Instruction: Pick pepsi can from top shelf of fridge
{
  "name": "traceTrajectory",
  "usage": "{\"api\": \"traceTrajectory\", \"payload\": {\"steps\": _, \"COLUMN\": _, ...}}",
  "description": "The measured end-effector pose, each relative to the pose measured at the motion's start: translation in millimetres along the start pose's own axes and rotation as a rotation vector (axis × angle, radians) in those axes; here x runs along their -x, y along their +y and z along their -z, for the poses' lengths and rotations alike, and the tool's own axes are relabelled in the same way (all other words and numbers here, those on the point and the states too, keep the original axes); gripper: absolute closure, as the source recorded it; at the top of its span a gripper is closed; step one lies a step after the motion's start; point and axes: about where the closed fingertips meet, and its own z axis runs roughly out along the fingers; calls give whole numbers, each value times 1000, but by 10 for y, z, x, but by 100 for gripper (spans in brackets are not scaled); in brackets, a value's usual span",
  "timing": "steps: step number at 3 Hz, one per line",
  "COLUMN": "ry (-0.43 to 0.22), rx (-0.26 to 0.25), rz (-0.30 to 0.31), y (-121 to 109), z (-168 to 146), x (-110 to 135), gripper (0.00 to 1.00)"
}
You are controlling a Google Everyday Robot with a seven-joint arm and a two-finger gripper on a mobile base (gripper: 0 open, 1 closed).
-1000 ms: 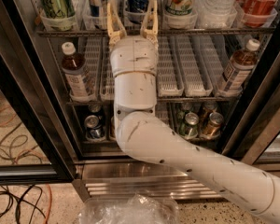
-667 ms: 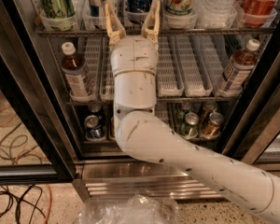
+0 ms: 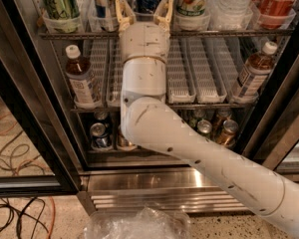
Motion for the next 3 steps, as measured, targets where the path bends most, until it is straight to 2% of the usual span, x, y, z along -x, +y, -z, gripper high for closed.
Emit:
{"api": "traceTrajectory", "payload": {"steps": 2, "ry": 11, "rx": -29, "rz": -8, "y": -95, "z": -137, "x": -33, "gripper": 32}}
{"api": "traceTrajectory", "payload": {"steps": 3, "ry": 23, "rx": -26, "rz": -5, "y": -107, "z": -244, "x": -101, "gripper": 32}}
